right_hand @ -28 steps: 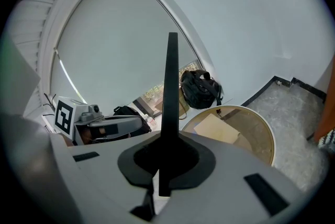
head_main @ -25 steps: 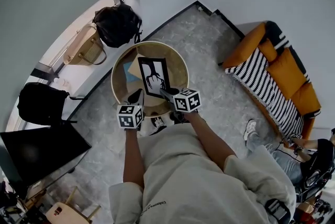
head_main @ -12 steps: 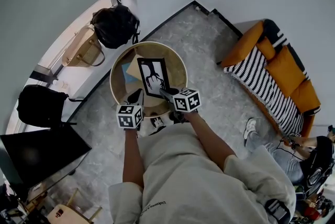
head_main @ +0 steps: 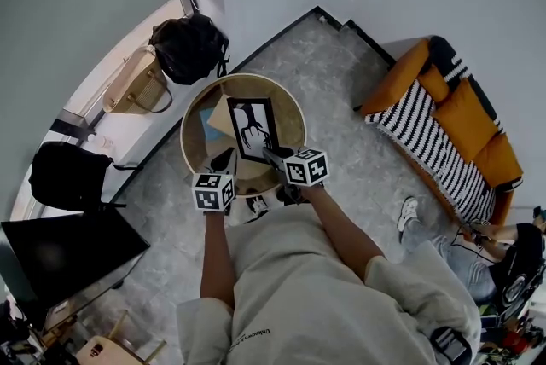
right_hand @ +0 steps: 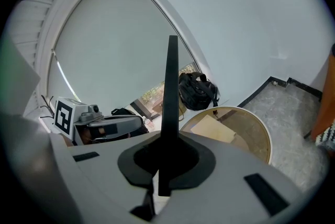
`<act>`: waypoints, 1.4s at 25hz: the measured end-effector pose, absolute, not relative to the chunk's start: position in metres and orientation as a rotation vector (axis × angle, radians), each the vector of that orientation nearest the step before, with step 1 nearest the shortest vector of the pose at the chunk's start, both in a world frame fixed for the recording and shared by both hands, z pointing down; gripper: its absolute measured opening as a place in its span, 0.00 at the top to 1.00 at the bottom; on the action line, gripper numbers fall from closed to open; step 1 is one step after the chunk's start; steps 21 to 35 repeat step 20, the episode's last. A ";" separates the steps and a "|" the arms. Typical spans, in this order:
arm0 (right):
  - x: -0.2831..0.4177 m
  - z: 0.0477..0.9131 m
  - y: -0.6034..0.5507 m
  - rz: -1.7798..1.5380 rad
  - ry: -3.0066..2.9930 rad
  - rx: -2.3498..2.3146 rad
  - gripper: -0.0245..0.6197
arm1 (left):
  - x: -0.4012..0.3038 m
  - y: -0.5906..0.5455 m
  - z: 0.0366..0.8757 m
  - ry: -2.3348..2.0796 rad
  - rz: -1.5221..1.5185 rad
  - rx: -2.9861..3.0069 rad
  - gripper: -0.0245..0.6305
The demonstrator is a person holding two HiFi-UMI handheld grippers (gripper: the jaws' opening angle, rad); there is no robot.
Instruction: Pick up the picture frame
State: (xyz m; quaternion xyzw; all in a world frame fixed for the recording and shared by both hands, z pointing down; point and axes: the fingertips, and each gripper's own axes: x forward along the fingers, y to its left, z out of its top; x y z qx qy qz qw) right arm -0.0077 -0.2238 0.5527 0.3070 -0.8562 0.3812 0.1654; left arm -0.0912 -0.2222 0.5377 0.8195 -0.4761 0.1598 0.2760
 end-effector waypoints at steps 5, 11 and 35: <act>-0.010 0.551 -0.226 1.070 -2.445 0.864 0.90 | -0.091 -0.224 0.536 -1.283 0.435 2.204 0.93; -0.016 0.551 -0.224 1.057 -2.452 0.843 0.90 | -0.091 -0.224 0.539 -1.279 0.444 2.199 0.93; -0.002 0.553 -0.230 1.083 -2.449 0.876 0.90 | -0.076 -0.230 0.542 -1.245 0.480 2.224 0.93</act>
